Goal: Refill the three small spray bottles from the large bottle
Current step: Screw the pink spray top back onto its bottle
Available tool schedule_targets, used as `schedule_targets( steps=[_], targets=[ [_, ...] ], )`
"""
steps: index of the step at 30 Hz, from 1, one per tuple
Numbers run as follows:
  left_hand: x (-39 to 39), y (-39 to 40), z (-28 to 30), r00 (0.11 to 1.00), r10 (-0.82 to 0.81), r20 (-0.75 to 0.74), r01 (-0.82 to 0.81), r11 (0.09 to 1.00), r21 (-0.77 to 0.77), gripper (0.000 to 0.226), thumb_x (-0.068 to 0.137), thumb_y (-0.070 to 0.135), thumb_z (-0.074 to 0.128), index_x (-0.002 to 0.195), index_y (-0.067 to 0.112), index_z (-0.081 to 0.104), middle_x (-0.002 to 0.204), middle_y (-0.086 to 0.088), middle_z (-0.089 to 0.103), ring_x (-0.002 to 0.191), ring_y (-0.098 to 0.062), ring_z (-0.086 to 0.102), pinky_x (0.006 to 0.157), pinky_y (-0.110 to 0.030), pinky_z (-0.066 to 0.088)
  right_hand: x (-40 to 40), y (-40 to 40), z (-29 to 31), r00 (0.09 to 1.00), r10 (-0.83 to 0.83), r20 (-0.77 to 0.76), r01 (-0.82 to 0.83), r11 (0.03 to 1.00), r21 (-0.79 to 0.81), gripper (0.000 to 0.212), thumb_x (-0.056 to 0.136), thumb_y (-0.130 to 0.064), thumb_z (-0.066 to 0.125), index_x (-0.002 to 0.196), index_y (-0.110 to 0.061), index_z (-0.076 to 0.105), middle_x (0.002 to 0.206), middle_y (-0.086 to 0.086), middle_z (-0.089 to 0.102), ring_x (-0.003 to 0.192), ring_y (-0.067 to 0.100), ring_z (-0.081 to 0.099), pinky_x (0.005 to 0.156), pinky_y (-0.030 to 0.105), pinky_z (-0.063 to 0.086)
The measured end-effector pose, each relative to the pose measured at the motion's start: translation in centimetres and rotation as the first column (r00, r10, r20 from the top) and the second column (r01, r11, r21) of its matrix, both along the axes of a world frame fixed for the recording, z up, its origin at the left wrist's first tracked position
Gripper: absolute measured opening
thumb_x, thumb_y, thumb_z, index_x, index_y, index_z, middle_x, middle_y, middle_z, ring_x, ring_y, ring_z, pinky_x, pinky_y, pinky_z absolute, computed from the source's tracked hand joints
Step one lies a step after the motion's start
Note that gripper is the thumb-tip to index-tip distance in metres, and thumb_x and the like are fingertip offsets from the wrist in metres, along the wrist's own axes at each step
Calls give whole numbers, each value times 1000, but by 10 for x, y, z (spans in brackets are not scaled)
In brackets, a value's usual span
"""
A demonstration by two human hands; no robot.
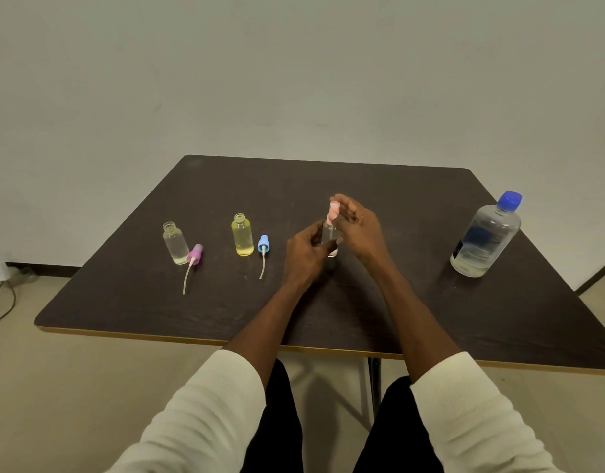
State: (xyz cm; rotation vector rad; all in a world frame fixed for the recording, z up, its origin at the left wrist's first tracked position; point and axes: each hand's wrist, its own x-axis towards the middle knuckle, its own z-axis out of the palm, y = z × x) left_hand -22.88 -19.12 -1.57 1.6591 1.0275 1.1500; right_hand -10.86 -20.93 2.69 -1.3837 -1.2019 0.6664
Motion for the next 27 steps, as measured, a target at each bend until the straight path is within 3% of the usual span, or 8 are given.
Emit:
schedule_targets(
  steps=[4, 7, 9, 11, 16, 19, 25, 27],
  targets=[
    [-1, -3, 4, 1000, -5, 30, 5, 1000, 9, 30, 88, 26, 78, 117, 17, 74, 98, 5, 78, 90, -3, 72, 72, -13, 52, -1, -2, 0, 997, -60, -41, 63, 995, 75, 25, 86, -4, 70, 111, -6, 70, 102, 5, 74, 94, 9, 70, 75, 22, 56],
    [0, 0, -1, 999, 30, -35, -29, 999, 26, 24, 88, 31, 76, 108, 17, 74, 89, -7, 74, 83, -20, 69, 70, -34, 55, -3, 0, -2, 993, -110, -39, 113, 991, 70, 24, 77, -12, 80, 95, -7, 65, 89, 7, 70, 78, 14, 67, 59, 29, 55],
    [1, 1, -2, 998, 42, -45, -41, 999, 17, 22, 87, 34, 76, 102, 17, 73, 87, -12, 71, 79, -26, 66, 69, -40, 54, -2, 2, -4, 995, -100, 18, 99, 993, 61, 30, 78, -21, 80, 101, -11, 64, 98, 3, 70, 90, 14, 66, 74, 31, 57],
    [0, -1, -1, 1000, 15, -15, -15, 1000, 10, 25, 87, 34, 76, 108, 22, 74, 92, -5, 75, 86, -21, 70, 75, -38, 57, -1, 1, -3, 999, -38, 19, 38, 999, 35, 33, 86, -16, 72, 118, -14, 64, 113, -1, 70, 107, 11, 65, 88, 32, 55],
    [0, -5, 4, 998, -21, 60, 21, 1000, 8, 25, 89, 25, 77, 113, 21, 74, 94, 9, 77, 90, -5, 72, 74, -17, 54, 0, -2, -4, 998, -40, -39, 42, 998, 56, 31, 87, -1, 68, 117, -9, 68, 107, 4, 74, 99, 8, 69, 71, 12, 52],
    [-1, -6, 5, 998, -24, 61, 23, 999, 25, 22, 89, 21, 76, 112, 20, 75, 92, 7, 77, 86, -3, 72, 70, -13, 51, -2, -1, -5, 995, -73, -72, 78, 995, 69, 33, 83, -3, 72, 116, -10, 69, 103, 3, 74, 95, 8, 70, 64, 12, 52],
    [-1, -6, 3, 1000, 1, 16, -1, 999, 37, 22, 90, 19, 74, 112, 18, 74, 93, 6, 77, 89, -11, 72, 73, -20, 54, -1, -3, -13, 996, -80, -48, 83, 995, 61, 39, 80, -10, 76, 119, -14, 68, 107, 0, 73, 100, 11, 69, 85, 30, 58],
    [-1, -4, -1, 1000, 13, -27, -12, 999, 36, 38, 87, 17, 72, 125, 17, 69, 110, 2, 76, 101, -15, 70, 86, -26, 56, 1, -9, -20, 998, -65, -18, 66, 997, 33, 42, 77, -15, 80, 117, -18, 68, 109, -4, 72, 103, 8, 68, 91, 30, 55]
  ],
)
